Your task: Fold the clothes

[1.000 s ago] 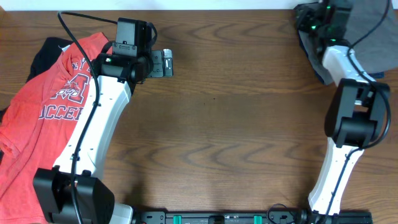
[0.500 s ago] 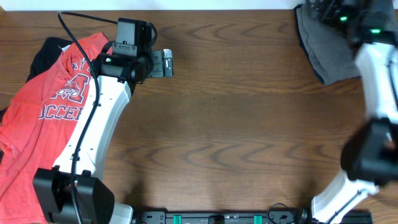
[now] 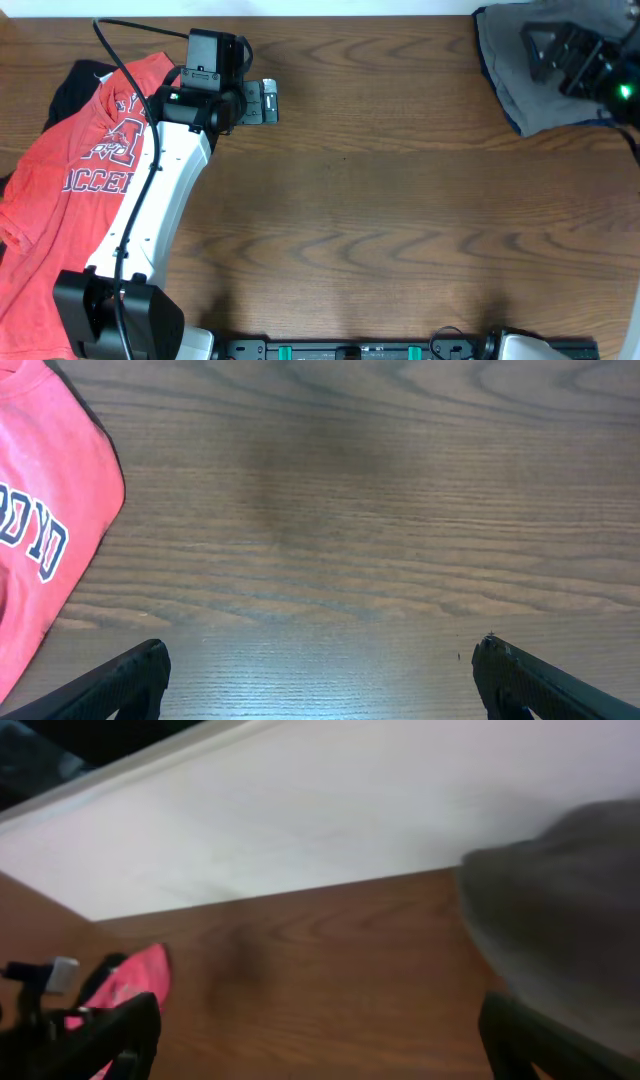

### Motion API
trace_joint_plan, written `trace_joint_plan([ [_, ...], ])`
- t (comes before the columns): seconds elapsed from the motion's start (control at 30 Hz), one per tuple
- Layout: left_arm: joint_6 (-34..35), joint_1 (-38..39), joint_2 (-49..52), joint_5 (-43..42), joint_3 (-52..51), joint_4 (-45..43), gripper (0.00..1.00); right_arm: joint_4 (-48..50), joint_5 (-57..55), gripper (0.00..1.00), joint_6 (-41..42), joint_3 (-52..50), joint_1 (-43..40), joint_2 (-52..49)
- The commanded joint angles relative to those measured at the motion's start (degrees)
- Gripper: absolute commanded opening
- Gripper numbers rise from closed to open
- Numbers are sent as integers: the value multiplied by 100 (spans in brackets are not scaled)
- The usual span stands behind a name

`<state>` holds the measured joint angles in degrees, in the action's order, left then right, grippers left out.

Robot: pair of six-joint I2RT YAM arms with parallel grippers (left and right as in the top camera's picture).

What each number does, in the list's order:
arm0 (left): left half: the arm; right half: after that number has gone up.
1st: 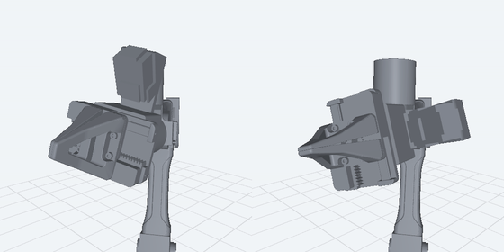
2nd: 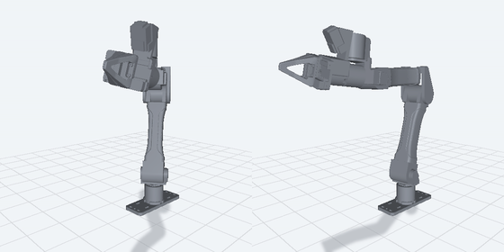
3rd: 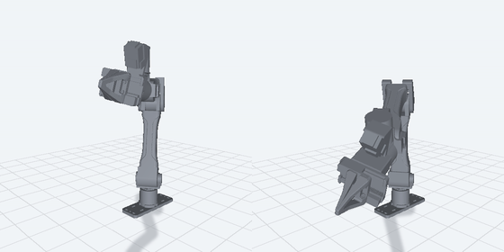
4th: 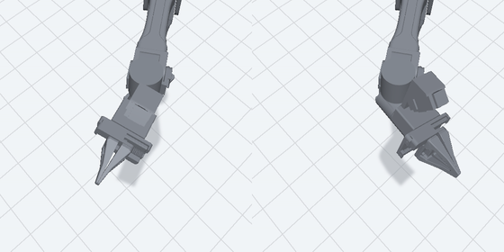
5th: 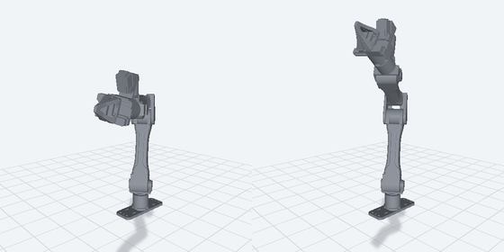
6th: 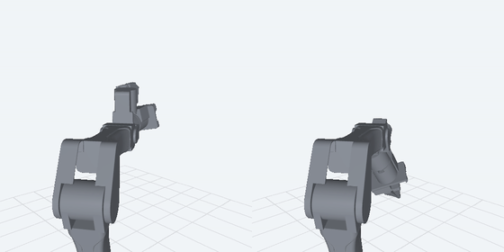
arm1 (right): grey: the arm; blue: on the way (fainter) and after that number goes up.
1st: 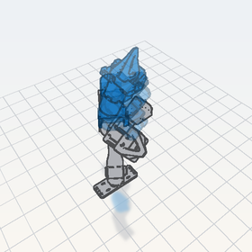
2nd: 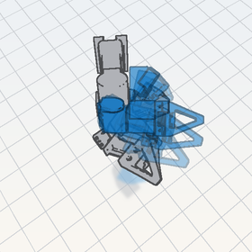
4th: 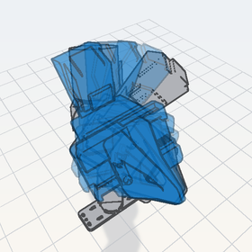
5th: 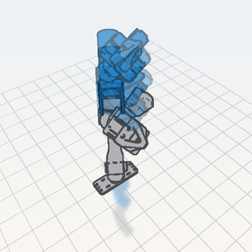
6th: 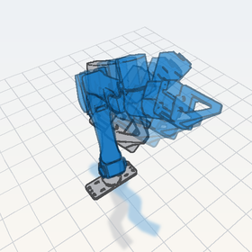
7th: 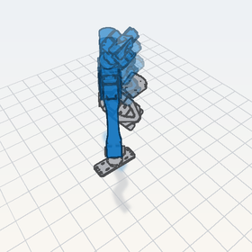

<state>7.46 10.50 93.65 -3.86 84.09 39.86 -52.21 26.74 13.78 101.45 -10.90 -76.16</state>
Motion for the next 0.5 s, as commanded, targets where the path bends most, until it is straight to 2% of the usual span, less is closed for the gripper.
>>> trace_joint_plan([
  [0.0,-35,-20,66,72,50,-4,98,-304,-866,99,-610,9,76,385],
  [0.1,-35,-20,66,72,50,-4,98,-501,-1478,99,-968,7,76,623],
  [0.27,-33,-20,66,72,50,-4,98,-527,-2465,99,-975,-470,92,1167],
  [0.37,-35,-20,66,72,50,-4,98,192,-2542,99,-938,-1526,90,1910],
  [0.47,-35,-20,66,72,50,-4,98,1145,-2544,99,-555,-2879,90,2743],
])
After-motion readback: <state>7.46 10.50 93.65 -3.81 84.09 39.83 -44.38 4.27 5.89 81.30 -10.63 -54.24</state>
